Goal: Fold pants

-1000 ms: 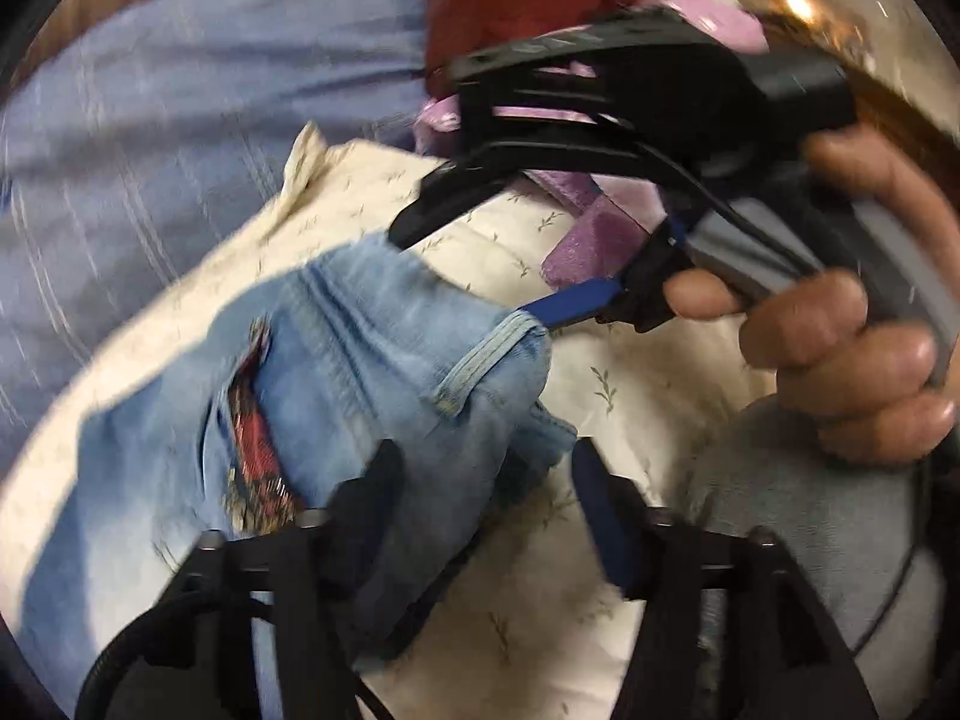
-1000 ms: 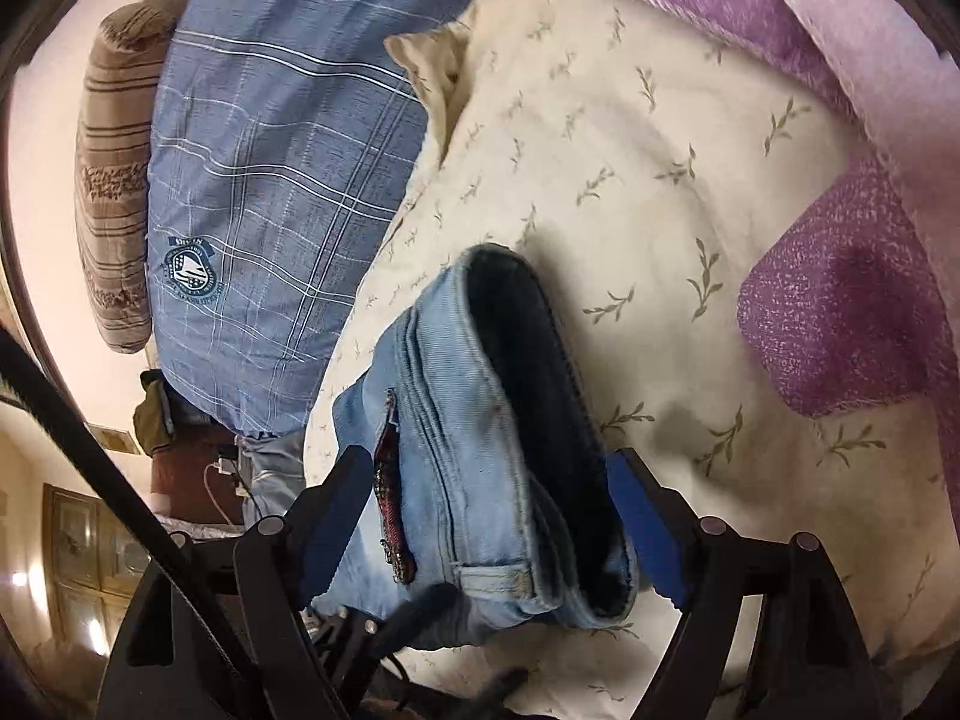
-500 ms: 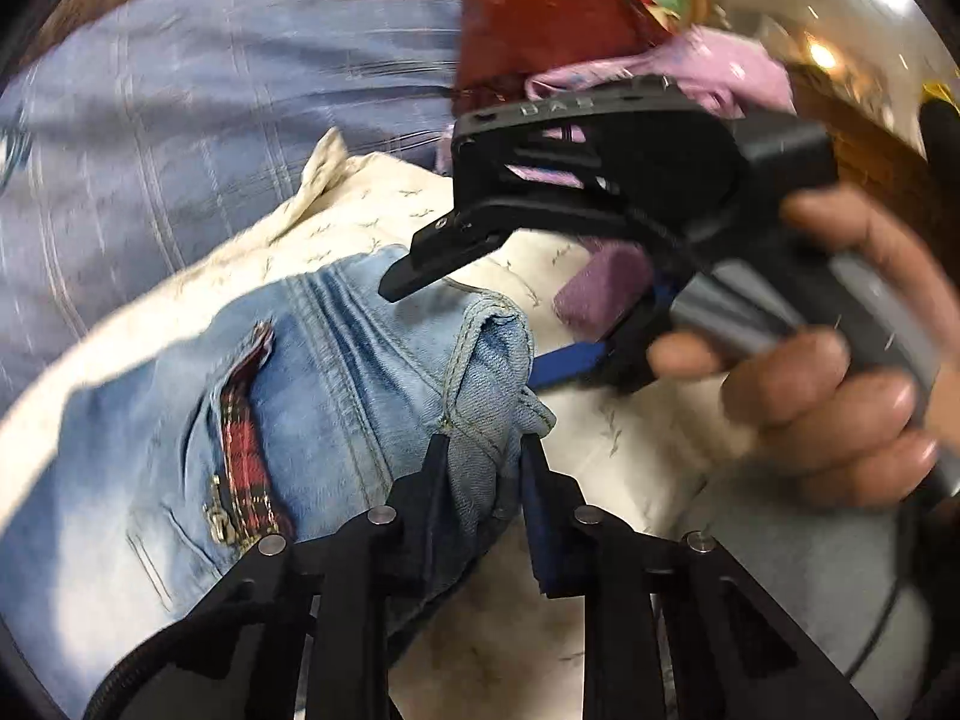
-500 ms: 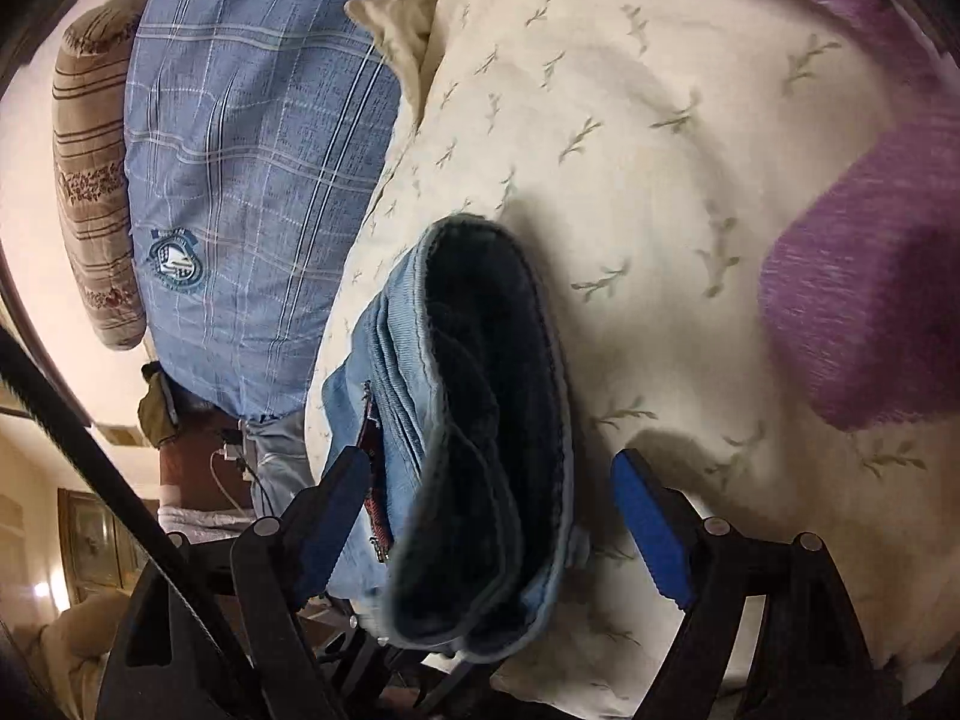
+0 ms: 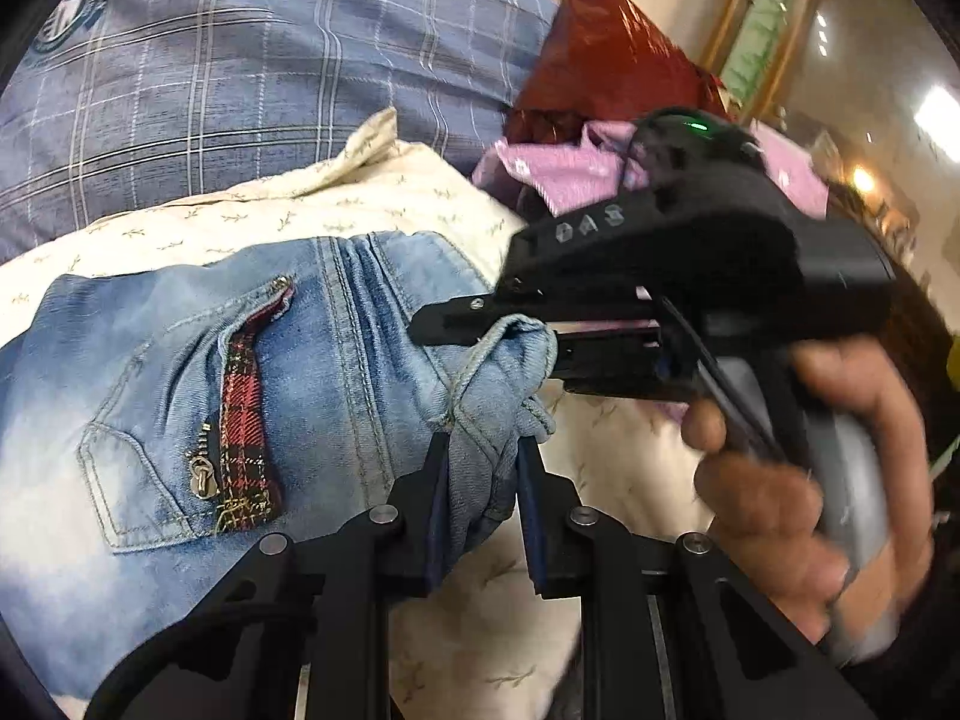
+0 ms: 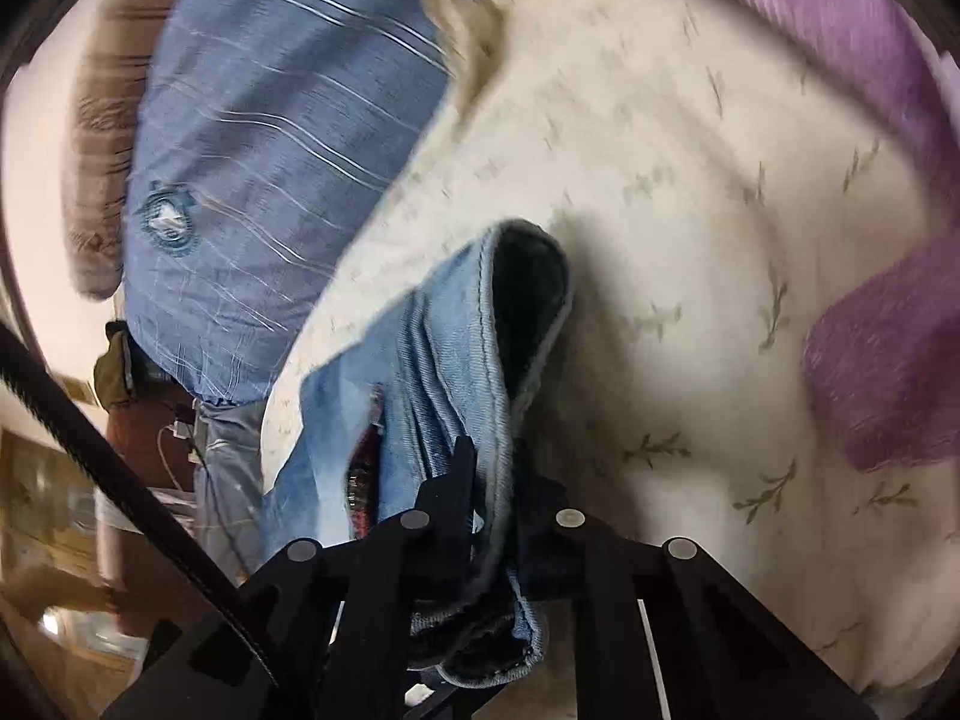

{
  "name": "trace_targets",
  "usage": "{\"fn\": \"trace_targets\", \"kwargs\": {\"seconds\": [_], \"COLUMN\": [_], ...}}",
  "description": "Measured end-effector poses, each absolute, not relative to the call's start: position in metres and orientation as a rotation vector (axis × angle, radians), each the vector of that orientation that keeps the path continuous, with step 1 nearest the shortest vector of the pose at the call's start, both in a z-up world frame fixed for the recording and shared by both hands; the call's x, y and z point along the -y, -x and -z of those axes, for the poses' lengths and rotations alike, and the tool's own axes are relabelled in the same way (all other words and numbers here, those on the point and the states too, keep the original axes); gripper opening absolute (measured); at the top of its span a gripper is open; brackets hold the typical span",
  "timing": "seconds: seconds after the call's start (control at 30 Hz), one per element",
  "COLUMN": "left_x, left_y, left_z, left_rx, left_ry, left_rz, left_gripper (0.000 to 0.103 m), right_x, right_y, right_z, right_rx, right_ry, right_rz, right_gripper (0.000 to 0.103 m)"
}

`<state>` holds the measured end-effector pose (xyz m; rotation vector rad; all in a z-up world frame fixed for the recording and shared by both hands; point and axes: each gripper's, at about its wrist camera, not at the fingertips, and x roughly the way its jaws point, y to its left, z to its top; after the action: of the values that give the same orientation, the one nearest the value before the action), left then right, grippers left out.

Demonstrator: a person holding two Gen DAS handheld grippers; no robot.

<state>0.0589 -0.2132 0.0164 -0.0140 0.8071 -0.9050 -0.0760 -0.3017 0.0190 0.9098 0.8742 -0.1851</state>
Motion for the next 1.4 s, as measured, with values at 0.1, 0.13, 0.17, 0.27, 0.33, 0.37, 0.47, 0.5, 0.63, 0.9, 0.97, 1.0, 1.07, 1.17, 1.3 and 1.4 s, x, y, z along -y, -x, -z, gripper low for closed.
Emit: {"fn": "trace_targets", "kwargs": {"seconds": [0.1, 0.13, 0.17, 0.27, 0.33, 0.37, 0.47, 0.5, 0.63, 0.9, 0.97, 1.0, 1.07, 1.17, 1.3, 1.4], "left_x": [0.208, 0.205, 0.2, 0.176, 0.153, 0.137, 0.087, 0.069, -0.014, -0.115, -0.131, -0.138, -0.148, -0.158, -0.139, -0.119], "left_y": [-0.061, -0.064, -0.067, -0.069, -0.068, -0.071, -0.076, -0.076, -0.073, -0.076, -0.074, -0.073, -0.072, -0.073, -0.081, -0.092], "left_z": [-0.018, -0.017, -0.015, -0.021, -0.028, -0.028, -0.029, -0.029, -0.022, 0.012, 0.02, 0.022, 0.022, 0.022, 0.031, 0.03], "left_rx": [-0.835, -0.855, -0.875, -0.884, -0.862, -0.863, -0.847, -0.834, -0.783, -0.82, -0.846, -0.857, -0.854, -0.855, -0.931, -0.953], "left_ry": [0.078, 0.113, 0.151, 0.278, 0.375, 0.452, 0.636, 0.676, 0.838, 0.768, 0.794, 0.819, 0.852, 0.864, 0.842, 0.77], "left_rz": [0.893, 0.896, 0.898, 0.914, 0.929, 0.938, 0.937, 0.928, 0.825, 0.454, 0.398, 0.396, 0.4, 0.372, 0.359, 0.383], "left_gripper": [0.018, 0.018, 0.018, 0.018, 0.018, 0.018, 0.018, 0.018, 0.018, 0.03, 0.035, 0.037, 0.04, 0.056, 0.057, 0.055], "right_x": [0.288, 0.284, 0.281, 0.263, 0.243, 0.228, 0.177, 0.16, 0.087, 0.011, 0.017, 0.021, 0.035, 0.057, 0.069, 0.072], "right_y": [0.078, 0.077, 0.075, 0.068, 0.064, 0.059, 0.034, 0.023, -0.021, -0.105, -0.112, -0.111, -0.099, -0.063, -0.013, 0.015], "right_z": [-0.038, -0.042, -0.044, -0.061, -0.081, -0.092, -0.118, -0.124, -0.128, -0.044, -0.021, -0.017, -0.027, -0.054, -0.048, -0.025], "right_rx": [-0.84, -0.844, -0.85, -0.857, -0.839, -0.829, -0.827, -0.836, -0.875, -1.007, -1.059, -1.072, -1.018, -0.904, -0.885, -0.887], "right_ry": [-0.778, -0.752, -0.727, -0.641, -0.546, -0.478, -0.318, -0.292, -0.212, -0.339, -0.455, -0.496, -0.554, -0.563, -0.457, -0.405], "right_rz": [0.223, 0.237, 0.254, 0.273, 0.259, 0.257, 0.211, 0.186, 0.064, -0.146, -0.172, -0.161, -0.162, -0.109, -0.061, -0.025], "right_gripper": [0.009, 0.009, 0.009, 0.009, 0.009, 0.009, 0.009, 0.009, 0.009, 0.025, 0.031, 0.031, 0.039, 0.072, 0.072, 0.072]}}
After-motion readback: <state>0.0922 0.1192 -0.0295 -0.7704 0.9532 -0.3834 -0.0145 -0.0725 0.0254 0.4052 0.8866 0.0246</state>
